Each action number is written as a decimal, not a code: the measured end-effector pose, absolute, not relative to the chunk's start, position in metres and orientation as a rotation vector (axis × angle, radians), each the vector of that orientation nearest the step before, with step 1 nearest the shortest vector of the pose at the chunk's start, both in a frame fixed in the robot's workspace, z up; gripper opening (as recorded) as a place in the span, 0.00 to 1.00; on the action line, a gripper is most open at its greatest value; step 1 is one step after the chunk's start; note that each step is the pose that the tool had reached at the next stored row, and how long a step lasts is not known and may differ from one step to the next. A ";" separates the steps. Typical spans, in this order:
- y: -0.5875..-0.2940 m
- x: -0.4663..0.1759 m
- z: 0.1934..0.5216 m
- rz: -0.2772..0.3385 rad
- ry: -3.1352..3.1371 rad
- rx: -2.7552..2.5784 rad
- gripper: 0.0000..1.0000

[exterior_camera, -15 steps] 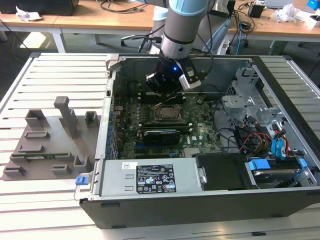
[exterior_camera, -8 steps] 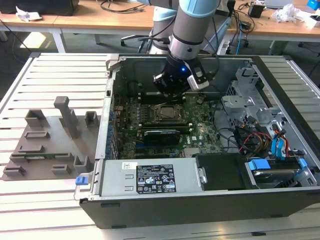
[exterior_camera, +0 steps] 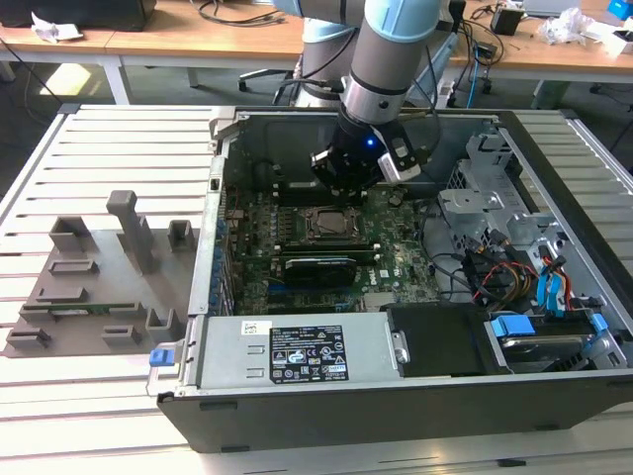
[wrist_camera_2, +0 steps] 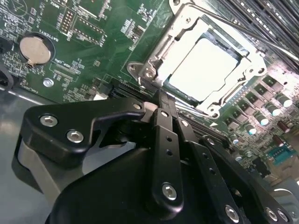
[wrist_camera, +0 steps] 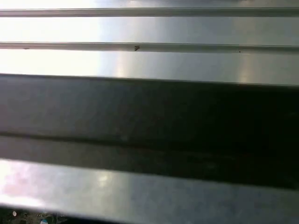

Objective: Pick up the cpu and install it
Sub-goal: 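Install the first cpu locking lever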

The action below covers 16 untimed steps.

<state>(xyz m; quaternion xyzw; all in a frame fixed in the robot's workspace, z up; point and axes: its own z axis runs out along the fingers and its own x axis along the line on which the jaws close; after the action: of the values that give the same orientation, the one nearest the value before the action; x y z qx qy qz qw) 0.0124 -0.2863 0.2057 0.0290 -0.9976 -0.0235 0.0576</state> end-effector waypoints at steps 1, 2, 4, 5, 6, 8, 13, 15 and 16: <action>-0.286 0.013 0.205 -0.069 -3.024 0.088 0.11; -0.286 0.013 0.204 -0.068 -3.024 0.088 0.11; -0.286 0.013 0.204 -0.065 -3.024 0.087 0.11; -0.286 0.013 0.204 -0.065 -3.024 0.087 0.11; -0.286 0.013 0.204 -0.063 -3.024 0.087 0.11; -0.286 0.014 0.203 -0.059 -3.024 0.087 0.11; -0.284 0.015 0.202 -0.080 -3.025 0.088 0.11; -0.284 0.015 0.208 -0.078 -3.024 0.088 0.11; -0.285 0.015 0.214 -0.078 -3.025 0.089 0.11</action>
<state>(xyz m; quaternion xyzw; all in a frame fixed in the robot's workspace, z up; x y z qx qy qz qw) 0.0151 -0.2846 0.2140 0.0292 -0.9976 -0.0256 0.0573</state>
